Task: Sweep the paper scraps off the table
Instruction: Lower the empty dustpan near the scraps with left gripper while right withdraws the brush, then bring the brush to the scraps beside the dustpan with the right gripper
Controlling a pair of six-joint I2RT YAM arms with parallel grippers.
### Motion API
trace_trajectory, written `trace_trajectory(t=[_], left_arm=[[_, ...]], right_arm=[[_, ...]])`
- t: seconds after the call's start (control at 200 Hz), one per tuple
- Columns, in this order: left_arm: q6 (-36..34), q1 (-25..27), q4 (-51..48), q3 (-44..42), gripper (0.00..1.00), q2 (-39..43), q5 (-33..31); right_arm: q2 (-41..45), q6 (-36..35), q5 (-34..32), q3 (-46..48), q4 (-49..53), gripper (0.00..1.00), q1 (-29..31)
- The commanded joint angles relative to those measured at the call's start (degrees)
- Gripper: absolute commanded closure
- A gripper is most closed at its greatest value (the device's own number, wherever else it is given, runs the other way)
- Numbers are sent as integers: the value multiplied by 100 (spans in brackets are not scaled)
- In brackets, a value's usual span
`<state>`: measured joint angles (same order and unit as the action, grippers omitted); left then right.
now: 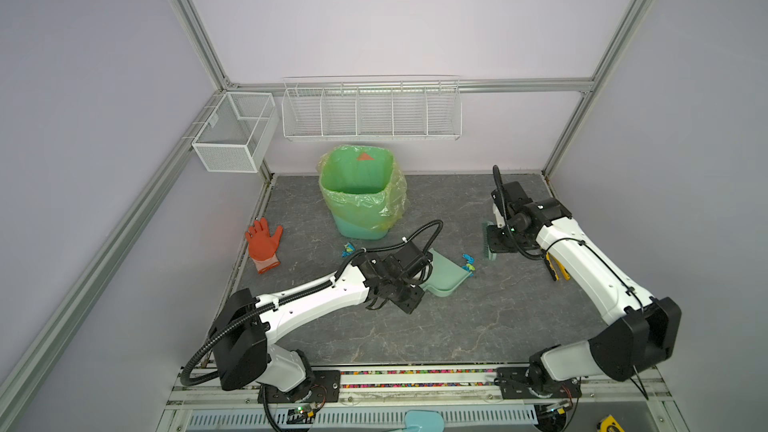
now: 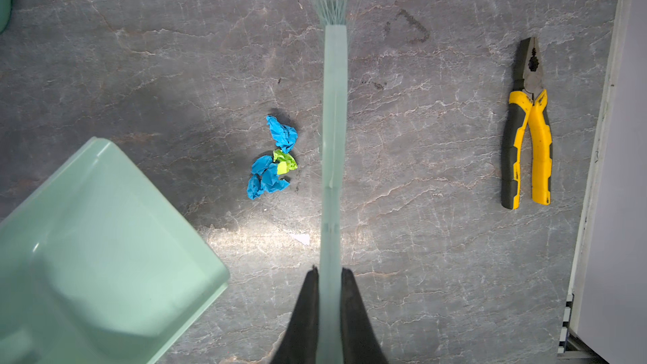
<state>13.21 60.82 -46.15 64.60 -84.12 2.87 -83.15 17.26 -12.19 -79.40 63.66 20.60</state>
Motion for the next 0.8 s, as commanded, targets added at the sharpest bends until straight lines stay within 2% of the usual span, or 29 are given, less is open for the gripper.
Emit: trace_trajectory(t=[0.0, 0.525, 0.795], left_arm=[[-97, 135, -152, -13, 100, -93, -159], [-227, 431, -793, 570, 100, -884, -326], [-100, 507, -628, 571, 100, -952, -335]], right_arm=[[66, -106, -51, -133, 68, 93, -25], [-217, -300, -56, -359, -7, 93, -15], [-412, -363, 20, -428, -54, 93, -15]])
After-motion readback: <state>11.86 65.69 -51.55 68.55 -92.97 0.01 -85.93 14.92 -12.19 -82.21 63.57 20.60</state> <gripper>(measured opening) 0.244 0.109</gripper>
